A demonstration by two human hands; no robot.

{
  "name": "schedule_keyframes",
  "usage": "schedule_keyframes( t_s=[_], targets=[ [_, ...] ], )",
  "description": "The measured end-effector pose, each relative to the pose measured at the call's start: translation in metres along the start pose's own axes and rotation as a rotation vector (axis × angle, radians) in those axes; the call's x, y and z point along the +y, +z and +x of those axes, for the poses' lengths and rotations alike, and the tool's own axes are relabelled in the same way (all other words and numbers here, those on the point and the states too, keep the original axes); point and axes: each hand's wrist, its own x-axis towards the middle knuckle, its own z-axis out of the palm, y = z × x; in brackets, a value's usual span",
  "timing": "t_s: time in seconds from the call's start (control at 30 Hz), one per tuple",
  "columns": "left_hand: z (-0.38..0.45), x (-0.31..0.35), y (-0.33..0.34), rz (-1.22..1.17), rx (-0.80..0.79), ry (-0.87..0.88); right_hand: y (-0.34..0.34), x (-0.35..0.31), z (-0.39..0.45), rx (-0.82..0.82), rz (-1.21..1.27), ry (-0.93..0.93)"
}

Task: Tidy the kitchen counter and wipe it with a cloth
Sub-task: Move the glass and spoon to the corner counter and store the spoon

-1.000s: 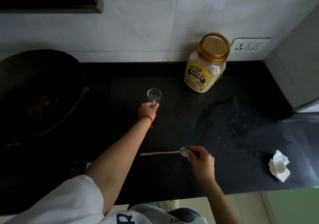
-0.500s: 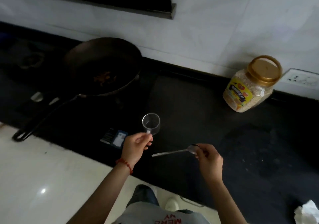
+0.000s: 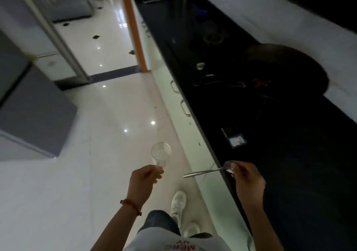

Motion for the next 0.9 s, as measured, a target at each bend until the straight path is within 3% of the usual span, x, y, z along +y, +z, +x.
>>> schedule_keyframes(
  t_s=[0.47, 0.67, 0.9],
  targets=[
    [0.020, -0.071, -0.175, -0.131, 0.462, -0.228, 0.202, -0.095, 0.011, -0.364, -0.011, -0.239],
    [0.098, -0.066, -0.264, -0.148, 0.508, -0.232, 0.305, -0.146, 0.034, -0.434, -0.014, -0.209],
    [0.201, -0.036, -0.322, -0.153, 0.472, -0.198, 0.373, -0.178, 0.077, -0.399, -0.072, -0.115]
  ],
)
